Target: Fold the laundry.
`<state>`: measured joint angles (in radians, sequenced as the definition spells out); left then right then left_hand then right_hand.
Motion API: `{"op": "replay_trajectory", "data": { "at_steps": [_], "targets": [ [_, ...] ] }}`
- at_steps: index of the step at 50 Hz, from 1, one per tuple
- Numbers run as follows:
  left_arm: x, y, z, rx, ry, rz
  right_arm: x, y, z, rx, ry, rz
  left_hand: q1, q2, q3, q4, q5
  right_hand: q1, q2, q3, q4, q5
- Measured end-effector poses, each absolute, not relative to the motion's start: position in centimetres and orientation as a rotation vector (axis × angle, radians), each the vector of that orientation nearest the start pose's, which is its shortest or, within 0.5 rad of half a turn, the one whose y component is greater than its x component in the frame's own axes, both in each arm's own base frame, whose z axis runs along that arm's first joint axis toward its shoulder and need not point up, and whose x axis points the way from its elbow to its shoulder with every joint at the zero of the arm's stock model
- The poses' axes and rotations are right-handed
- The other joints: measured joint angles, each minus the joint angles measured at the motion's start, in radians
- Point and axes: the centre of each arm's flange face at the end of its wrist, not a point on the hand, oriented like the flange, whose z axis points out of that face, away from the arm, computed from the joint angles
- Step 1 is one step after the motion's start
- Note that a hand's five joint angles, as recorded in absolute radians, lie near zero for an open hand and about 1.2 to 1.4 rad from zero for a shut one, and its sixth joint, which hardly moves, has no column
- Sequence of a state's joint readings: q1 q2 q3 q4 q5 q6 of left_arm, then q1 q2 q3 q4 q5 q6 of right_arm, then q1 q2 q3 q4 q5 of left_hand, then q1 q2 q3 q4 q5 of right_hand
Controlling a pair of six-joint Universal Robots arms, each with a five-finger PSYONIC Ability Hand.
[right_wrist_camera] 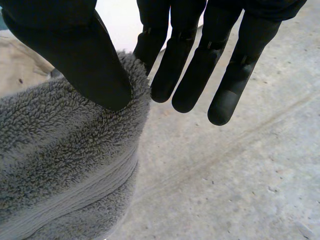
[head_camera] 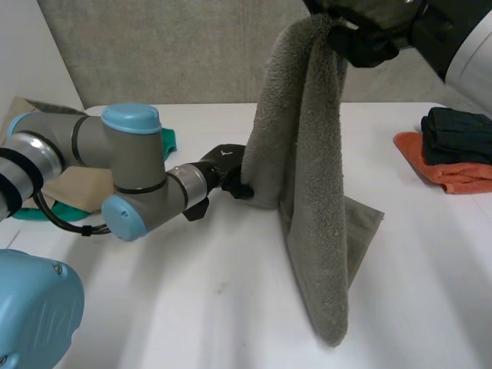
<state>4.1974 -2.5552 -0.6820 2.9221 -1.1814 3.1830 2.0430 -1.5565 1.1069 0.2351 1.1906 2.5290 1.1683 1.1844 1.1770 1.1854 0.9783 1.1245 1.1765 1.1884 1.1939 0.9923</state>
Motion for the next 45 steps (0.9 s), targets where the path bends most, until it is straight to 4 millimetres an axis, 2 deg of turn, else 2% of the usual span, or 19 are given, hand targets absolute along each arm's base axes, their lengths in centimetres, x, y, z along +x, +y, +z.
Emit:
{"op": "replay_trajectory", "data": {
  "at_steps": [4, 8, 10, 11, 13, 18, 20, 21, 23, 26, 28, 31, 38, 40, 42, 43, 45],
  "targets": [
    [-36.6, -34.3, 16.7, -0.813, -2.034, 1.53, 27.4, -21.6, 42.1, -1.298, 1.421, -2.371, 0.0, 0.007, 0.007, 0.007, 0.0, 0.0, 0.0, 0.0, 0.0, 0.0],
    [-34.4, -37.7, 19.6, -0.737, -2.043, 1.804, 26.4, -25.6, 41.2, -1.254, 1.503, -2.422, 0.0, 0.008, 0.009, 0.008, 0.0, 0.0, 0.0, 0.0, 0.001, 0.0],
    [-33.1, -39.9, 22.7, -0.683, -1.962, 2.013, 25.8, -28.6, 40.8, -1.205, 1.536, -2.48, 0.0, 0.008, 0.009, 0.008, 0.0, 0.0, 0.0, 0.0, 0.004, 0.0],
    [-32.5, -41.1, 25.1, -0.647, -1.865, 2.145, 25.6, -30.4, 40.6, -1.161, 1.537, -2.53, 0.0, 0.009, 0.009, 0.008, 0.0, 0.0, 0.0, 0.0, 0.004, 0.0],
    [-32.0, -42.2, 28.8, -0.596, -1.677, 2.312, 25.6, -32.6, 40.9, -1.072, 1.492, -2.629, 0.0, 0.009, 0.009, 0.008, 0.0, 0.0, 0.0, 0.0, 0.004, 0.0],
    [-31.5, -42.5, 36.6, -0.468, -1.21, 2.582, 26.1, -35.9, 42.6, -0.769, 1.249, -2.878, 0.0, 0.009, 0.009, 0.008, 0.0, 0.0, 0.0, 0.0, 0.005, 0.0],
    [-31.4, -42.3, 37.9, -0.438, -1.134, 2.619, 26.2, -36.4, 43.0, -0.689, 1.174, -2.929, 0.0, 0.009, 0.009, 0.008, 0.0, 0.0, 0.0, 0.0, 0.005, 0.0],
    [-31.1, -41.9, 39.7, -0.39, -1.036, 2.667, 26.3, -36.9, 43.5, -0.585, 1.065, -2.99, 0.0, 0.009, 0.009, 0.008, 0.0, 0.0, 0.0, 0.001, 0.005, 0.0],
    [-30.9, -41.5, 41.0, -0.349, -0.983, 2.697, 26.3, -37.3, 43.6, -0.503, 0.967, -3.03, 0.0, 0.009, 0.009, 0.008, 0.0, 0.0, 0.0, 0.002, 0.005, 0.0],
    [-30.6, -41.0, 41.6, -0.32, -0.988, 2.708, 26.6, -37.7, 42.9, -0.475, 0.916, -3.042, 0.0, 0.009, 0.009, 0.008, 0.0, 0.0, 0.0, 0.003, 0.005, 0.0],
    [-30.5, -40.7, 41.0, -0.322, -1.065, 2.691, 26.8, -38.0, 41.5, -0.507, 0.935, -3.022, 0.0, 0.009, 0.009, 0.008, 0.0, 0.0, 0.0, 0.003, 0.005, 0.0],
    [-30.3, -40.5, 38.8, -0.359, -1.23, 2.631, 27.1, -38.4, 38.7, -0.6, 1.038, -2.954, 0.0, 0.009, 0.009, 0.008, 0.0, 0.0, 0.0, 0.003, 0.005, 0.0],
    [-29.6, -38.8, 29.6, -0.534, -1.697, 2.368, 27.1, -37.6, 29.5, -0.84, 1.455, -2.643, 0.0, 0.01, 0.011, 0.008, 0.0, 0.0, 0.0, 0.003, 0.005, 0.002],
    [-29.2, -38.0, 26.7, -0.592, -1.813, 2.285, 26.9, -36.7, 26.0, -0.913, 1.607, -2.505, 0.0, 0.01, 0.011, 0.008, 0.0, 0.0, 0.0, 0.003, 0.005, 0.004],
    [-28.9, -37.4, 24.7, -0.632, -1.889, 2.228, 26.8, -36.1, 24.2, -0.951, 1.684, -2.429, 0.0, 0.01, 0.011, 0.008, 0.0, 0.0, 0.0, 0.003, 0.005, 0.007],
    [-28.5, -36.7, 22.7, -0.676, -1.968, 2.166, 26.6, -35.2, 22.1, -1.003, 1.777, -2.331, 0.0, 0.01, 0.011, 0.008, 0.0, 0.0, 0.0, 0.003, 0.005, 0.007],
    [-28.0, -35.7, 20.0, -0.739, -2.072, 2.076, 26.3, -33.9, 19.6, -1.074, 1.885, -2.205, 0.0, 0.01, 0.011, 0.009, 0.0, 0.0, 0.0, 0.003, 0.005, 0.007]
  ]
}}
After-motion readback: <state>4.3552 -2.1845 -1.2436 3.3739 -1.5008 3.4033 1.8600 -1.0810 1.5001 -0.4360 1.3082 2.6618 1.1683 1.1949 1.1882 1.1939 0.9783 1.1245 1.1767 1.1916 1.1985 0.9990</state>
